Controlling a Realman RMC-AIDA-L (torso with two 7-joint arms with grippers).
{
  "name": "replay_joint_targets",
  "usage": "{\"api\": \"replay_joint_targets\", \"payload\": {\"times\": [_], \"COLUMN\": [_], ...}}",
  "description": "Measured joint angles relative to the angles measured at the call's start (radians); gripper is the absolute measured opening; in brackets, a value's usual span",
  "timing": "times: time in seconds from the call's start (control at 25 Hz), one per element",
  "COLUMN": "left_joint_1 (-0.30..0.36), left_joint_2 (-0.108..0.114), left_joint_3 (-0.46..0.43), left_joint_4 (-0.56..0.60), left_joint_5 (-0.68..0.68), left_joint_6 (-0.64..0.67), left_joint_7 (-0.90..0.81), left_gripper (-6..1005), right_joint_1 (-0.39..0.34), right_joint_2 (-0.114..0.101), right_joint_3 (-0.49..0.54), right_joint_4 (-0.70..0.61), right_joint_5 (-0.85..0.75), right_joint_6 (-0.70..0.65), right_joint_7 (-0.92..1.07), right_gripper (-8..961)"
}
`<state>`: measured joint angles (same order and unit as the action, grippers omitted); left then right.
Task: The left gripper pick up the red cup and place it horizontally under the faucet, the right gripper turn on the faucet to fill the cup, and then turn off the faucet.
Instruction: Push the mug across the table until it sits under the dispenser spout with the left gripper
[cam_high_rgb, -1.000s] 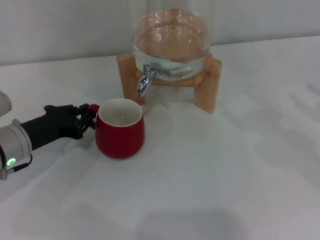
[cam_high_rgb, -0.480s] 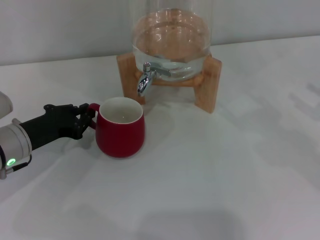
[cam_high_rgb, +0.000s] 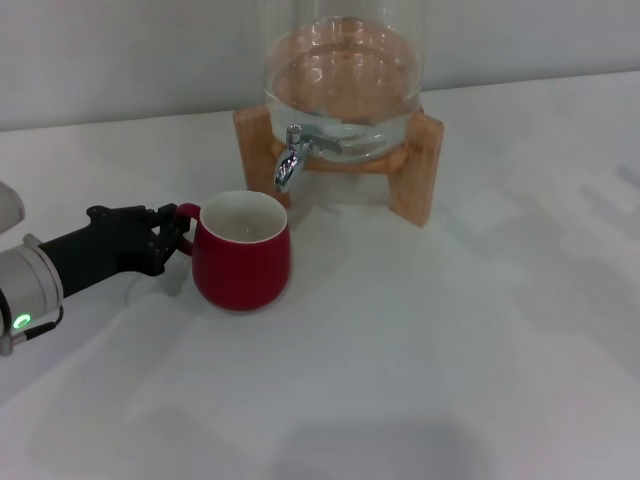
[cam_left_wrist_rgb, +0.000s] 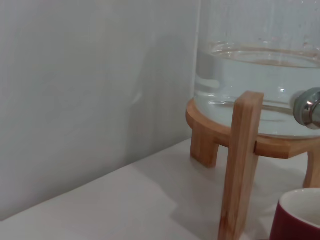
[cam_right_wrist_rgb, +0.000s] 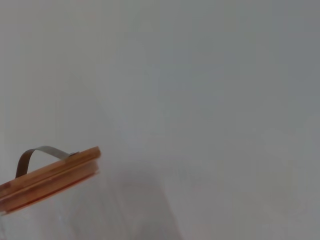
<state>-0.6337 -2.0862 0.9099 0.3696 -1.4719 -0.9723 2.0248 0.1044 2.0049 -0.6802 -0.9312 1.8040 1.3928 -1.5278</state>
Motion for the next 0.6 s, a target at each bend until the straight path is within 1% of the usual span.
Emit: {"api": "replay_joint_targets", "payload": {"times": [0.16,0.32,0.6], "left_joint_1": [-0.003,-0.002,-0.005], "left_joint_2": [0.0,0.0,0.0], "left_joint_3": [0.0,0.004,0.006], "left_joint_4": [0.001,0.002,0.002], "left_joint_5": [-0.007,-0.044,-0.051], "left_joint_6": [0.0,0.001,0.002], "left_joint_7": [0.004,0.028,0.031], "left_gripper": [152,152,152], "right_joint_1": [0.0,0.0,0.001], "right_joint_2": [0.0,0.0,0.0], "right_joint_3": [0.005,0.005,0.004], "right_joint_4": [0.0,0.002,0.005], "right_joint_5": [0.0,0.0,0.0], "right_joint_6": [0.001,0.001,0.002], "right_joint_7": [0.0,0.0,0.0], "right_gripper": [780,780,780]}}
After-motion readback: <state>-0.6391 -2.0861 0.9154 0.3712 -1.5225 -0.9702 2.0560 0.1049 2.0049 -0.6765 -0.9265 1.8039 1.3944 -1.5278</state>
